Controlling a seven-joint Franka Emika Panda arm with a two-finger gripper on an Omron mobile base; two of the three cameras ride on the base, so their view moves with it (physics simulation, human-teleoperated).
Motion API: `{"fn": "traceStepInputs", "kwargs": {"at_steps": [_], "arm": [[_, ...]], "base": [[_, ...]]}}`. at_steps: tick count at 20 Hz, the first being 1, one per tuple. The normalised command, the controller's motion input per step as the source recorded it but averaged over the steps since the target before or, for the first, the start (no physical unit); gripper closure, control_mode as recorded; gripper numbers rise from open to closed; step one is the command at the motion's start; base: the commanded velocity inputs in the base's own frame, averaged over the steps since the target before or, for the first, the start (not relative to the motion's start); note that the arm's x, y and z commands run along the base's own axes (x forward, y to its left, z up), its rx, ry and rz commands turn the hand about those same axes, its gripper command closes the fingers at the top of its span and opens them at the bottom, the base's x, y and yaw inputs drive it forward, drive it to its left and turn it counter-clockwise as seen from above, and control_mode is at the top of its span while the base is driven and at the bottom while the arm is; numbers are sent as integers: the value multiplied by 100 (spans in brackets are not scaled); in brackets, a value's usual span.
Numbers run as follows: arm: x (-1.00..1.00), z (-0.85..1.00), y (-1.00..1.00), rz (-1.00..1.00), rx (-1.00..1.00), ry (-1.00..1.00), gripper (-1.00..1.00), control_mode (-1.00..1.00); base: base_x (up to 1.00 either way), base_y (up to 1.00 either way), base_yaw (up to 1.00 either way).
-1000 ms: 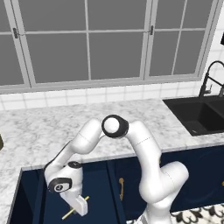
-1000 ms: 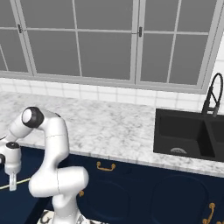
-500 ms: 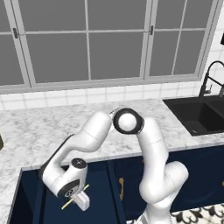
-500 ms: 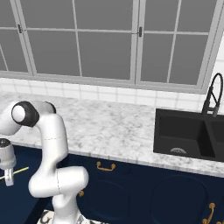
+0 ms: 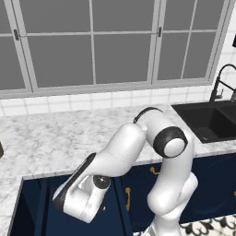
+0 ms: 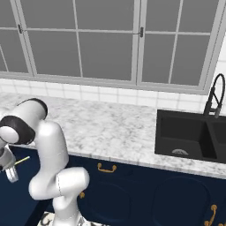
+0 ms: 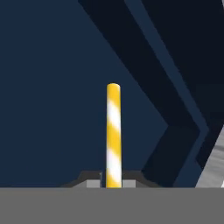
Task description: Take a straw from the drawer in front and place it inside the glass cup on the dining counter.
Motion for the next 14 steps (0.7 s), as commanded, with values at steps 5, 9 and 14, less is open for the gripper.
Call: {"fn": "traceStepInputs", "kwargs": {"at_steps": [5,9,14], "arm": [[45,100,4,15,-1,1,100,-100],[65,100,27,17,-14,21,100,-100],[64,100,44,23,-42,41,100,-100]], "base": [[0,0,0],[0,0,0],[0,0,0]]}}
